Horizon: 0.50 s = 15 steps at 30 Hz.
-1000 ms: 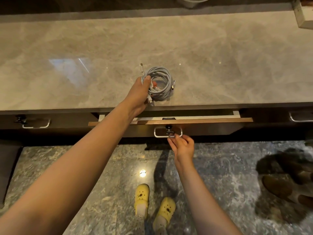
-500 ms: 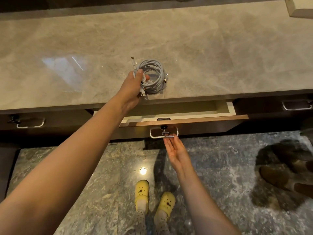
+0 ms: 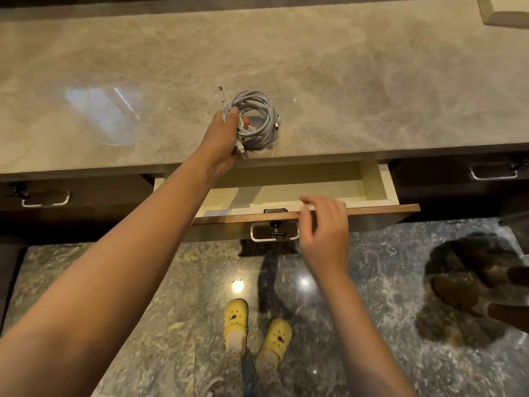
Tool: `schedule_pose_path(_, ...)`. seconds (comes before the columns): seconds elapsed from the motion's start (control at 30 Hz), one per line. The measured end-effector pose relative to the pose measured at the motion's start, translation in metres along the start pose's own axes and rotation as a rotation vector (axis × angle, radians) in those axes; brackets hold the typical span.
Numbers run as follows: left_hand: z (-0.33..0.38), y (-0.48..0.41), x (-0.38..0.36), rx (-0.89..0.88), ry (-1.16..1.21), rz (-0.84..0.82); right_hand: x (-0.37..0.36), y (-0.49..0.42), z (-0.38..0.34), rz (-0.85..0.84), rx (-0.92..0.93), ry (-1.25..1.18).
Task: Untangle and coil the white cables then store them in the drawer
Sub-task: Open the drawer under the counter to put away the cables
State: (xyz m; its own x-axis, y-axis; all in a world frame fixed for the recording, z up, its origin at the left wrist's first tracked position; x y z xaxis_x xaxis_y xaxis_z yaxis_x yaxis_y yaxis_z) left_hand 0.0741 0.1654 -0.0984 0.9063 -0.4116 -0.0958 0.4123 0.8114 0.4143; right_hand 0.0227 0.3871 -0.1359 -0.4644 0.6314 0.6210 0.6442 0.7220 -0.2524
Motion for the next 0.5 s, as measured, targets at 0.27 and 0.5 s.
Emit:
schedule_pose_path(0.27,-0.006,0.024,0.007,-0.045,0.000,-0.092,-0.017,-0.041,0.017,-0.527,0.235,0.749)
schedule_pose_path(0.5,-0.057,0.071,0.034,-0.027,-0.295,-0.198,0.000,0.003,0.014,-0.520,0.364,0.842)
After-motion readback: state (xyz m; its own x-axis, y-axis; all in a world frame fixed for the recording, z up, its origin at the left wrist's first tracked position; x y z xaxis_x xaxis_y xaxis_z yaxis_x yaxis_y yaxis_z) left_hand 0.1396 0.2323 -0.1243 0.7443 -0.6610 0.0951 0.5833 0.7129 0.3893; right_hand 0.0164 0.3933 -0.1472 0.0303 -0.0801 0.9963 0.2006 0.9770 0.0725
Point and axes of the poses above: each hand's wrist, its own y-axis away from the middle knuckle, its own x-axis out of the back of the hand, z = x × y, the point moved 1 cm from there along -y, towards the middle knuckle, and after that the axes turned 3 degrees about x, right-handed, at the moved point
